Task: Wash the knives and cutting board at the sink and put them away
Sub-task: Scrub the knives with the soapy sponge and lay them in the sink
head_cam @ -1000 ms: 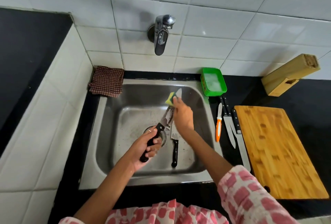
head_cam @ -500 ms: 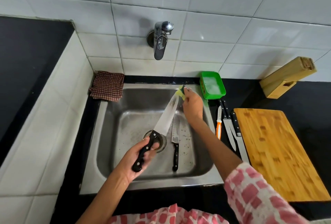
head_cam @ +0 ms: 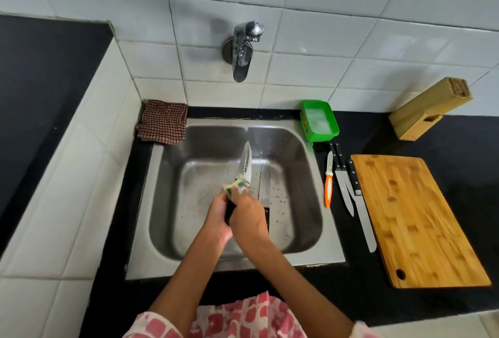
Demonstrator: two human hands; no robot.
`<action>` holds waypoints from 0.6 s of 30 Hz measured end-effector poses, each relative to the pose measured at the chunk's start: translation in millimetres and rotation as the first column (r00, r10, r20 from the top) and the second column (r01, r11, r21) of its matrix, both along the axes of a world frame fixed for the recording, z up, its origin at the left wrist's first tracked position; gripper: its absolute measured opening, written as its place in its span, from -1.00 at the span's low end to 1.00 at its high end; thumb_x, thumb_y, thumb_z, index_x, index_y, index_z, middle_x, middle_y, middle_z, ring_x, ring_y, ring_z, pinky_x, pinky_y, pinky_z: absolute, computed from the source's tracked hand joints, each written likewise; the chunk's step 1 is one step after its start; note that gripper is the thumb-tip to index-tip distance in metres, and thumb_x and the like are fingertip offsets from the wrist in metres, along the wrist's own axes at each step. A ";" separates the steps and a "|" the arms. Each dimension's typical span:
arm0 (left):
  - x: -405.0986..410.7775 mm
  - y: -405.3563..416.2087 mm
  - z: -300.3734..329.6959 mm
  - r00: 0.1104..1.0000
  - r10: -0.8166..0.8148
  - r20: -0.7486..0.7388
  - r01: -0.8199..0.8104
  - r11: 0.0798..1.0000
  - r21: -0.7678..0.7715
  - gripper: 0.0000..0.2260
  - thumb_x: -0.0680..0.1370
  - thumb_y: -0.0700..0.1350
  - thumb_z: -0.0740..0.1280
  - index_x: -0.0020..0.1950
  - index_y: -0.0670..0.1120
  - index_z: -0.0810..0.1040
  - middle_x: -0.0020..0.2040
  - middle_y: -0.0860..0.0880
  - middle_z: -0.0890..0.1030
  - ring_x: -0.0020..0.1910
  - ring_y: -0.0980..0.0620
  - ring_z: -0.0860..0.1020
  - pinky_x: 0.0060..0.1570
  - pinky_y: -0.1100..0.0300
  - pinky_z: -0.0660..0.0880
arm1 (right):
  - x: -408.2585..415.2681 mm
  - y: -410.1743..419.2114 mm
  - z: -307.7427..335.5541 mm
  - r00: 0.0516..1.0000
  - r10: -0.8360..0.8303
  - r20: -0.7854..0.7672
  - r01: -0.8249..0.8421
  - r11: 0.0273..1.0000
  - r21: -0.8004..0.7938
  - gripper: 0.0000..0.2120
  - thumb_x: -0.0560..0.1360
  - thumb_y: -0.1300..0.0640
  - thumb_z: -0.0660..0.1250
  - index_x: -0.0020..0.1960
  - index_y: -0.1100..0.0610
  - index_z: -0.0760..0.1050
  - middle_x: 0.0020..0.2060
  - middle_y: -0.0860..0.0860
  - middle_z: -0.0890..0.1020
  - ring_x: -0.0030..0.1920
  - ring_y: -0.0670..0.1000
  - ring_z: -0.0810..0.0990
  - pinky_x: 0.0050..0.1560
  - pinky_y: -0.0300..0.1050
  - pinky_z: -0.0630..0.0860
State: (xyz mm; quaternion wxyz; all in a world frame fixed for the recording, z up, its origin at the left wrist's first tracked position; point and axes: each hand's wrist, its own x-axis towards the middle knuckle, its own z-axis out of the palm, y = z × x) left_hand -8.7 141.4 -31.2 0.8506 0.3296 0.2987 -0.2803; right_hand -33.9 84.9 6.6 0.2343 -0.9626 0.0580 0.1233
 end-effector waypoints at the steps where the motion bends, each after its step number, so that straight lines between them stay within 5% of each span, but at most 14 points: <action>1: 0.9 0.4 -2.1 1.000 -0.006 -0.014 0.006 1.000 0.016 -0.60 0.64 0.09 0.00 0.08 -0.16 0.50 -0.11 -0.11 0.60 -0.20 -0.01 0.59 -0.27 0.12 0.56 | -14.5 1.4 3.3 1.000 0.028 -0.008 -0.028 0.999 0.025 -0.59 0.55 0.38 0.08 0.38 0.16 0.29 0.22 0.17 0.47 0.18 0.14 0.51 0.18 -0.08 0.44; 4: -3.2 -8.6 -7.5 1.000 -0.026 -0.017 0.026 1.000 -0.011 -0.50 0.61 0.20 -0.07 0.16 -0.13 0.47 0.04 -0.14 0.59 -0.01 -0.05 0.57 -0.08 0.07 0.50 | -6.7 -12.5 3.9 0.998 -0.052 -0.037 0.053 0.998 0.019 -0.64 0.56 0.37 0.06 0.33 0.22 0.35 0.17 0.21 0.51 0.16 0.16 0.53 0.15 -0.05 0.47; 8: -0.6 -12.2 -3.0 0.999 -0.023 0.041 0.025 0.998 -0.056 -0.64 0.57 0.11 0.11 0.14 -0.12 0.50 0.02 -0.17 0.57 0.02 -0.08 0.54 0.12 0.02 0.43 | 1.0 -18.3 5.4 0.996 -0.074 -0.042 0.077 0.995 0.064 -0.63 0.56 0.34 0.06 0.29 0.15 0.43 0.06 0.20 0.58 0.03 0.15 0.59 0.01 -0.04 0.54; 11: 6.4 -5.8 -11.0 0.999 -0.050 0.010 0.050 0.995 -0.086 -0.66 0.65 -0.01 0.01 0.34 -0.14 0.33 0.32 -0.18 0.47 0.37 -0.17 0.36 0.36 -0.15 0.26 | -35.3 -22.2 9.9 0.996 -0.042 -0.083 0.062 0.964 0.260 -0.60 0.55 0.34 0.08 0.32 0.14 0.46 -0.09 0.11 0.63 -0.25 -0.04 0.56 -0.27 -0.29 0.42; 13: 10.2 -6.6 -13.6 0.996 -0.083 -0.019 0.081 0.993 -0.083 -0.71 0.65 -0.09 0.04 0.29 -0.20 0.35 0.40 -0.17 0.39 0.43 -0.15 0.28 0.40 -0.15 0.20 | -39.8 -28.7 11.9 0.986 -0.124 -0.107 0.157 0.901 0.404 -0.65 0.53 0.32 0.14 0.22 0.13 0.55 -0.26 0.02 0.60 -0.49 -0.18 0.42 -0.44 -0.39 0.31; 16: 13.9 -14.0 -11.5 0.992 -0.120 -0.046 0.117 0.991 -0.072 -0.67 0.63 -0.15 0.12 0.36 -0.23 0.35 0.37 -0.19 0.40 0.39 -0.11 0.35 0.39 0.03 0.25 | -22.6 -31.7 11.0 0.969 -0.217 -0.116 0.245 0.890 0.386 -0.78 0.52 0.17 0.24 0.01 0.18 0.64 -0.36 0.06 0.57 -0.54 -0.18 0.40 -0.52 -0.41 0.26; 18: 14.1 -21.3 -14.0 0.992 -0.104 -0.074 0.102 0.994 -0.038 -0.76 0.62 -0.15 0.16 0.21 -0.22 0.48 0.06 -0.11 0.59 0.07 -0.01 0.57 0.12 0.18 0.49 | -7.7 -30.0 2.3 0.979 -0.195 -0.065 0.205 0.952 0.229 -0.77 0.53 0.15 0.23 0.04 0.20 0.62 -0.19 0.13 0.64 -0.27 -0.03 0.58 -0.33 -0.30 0.36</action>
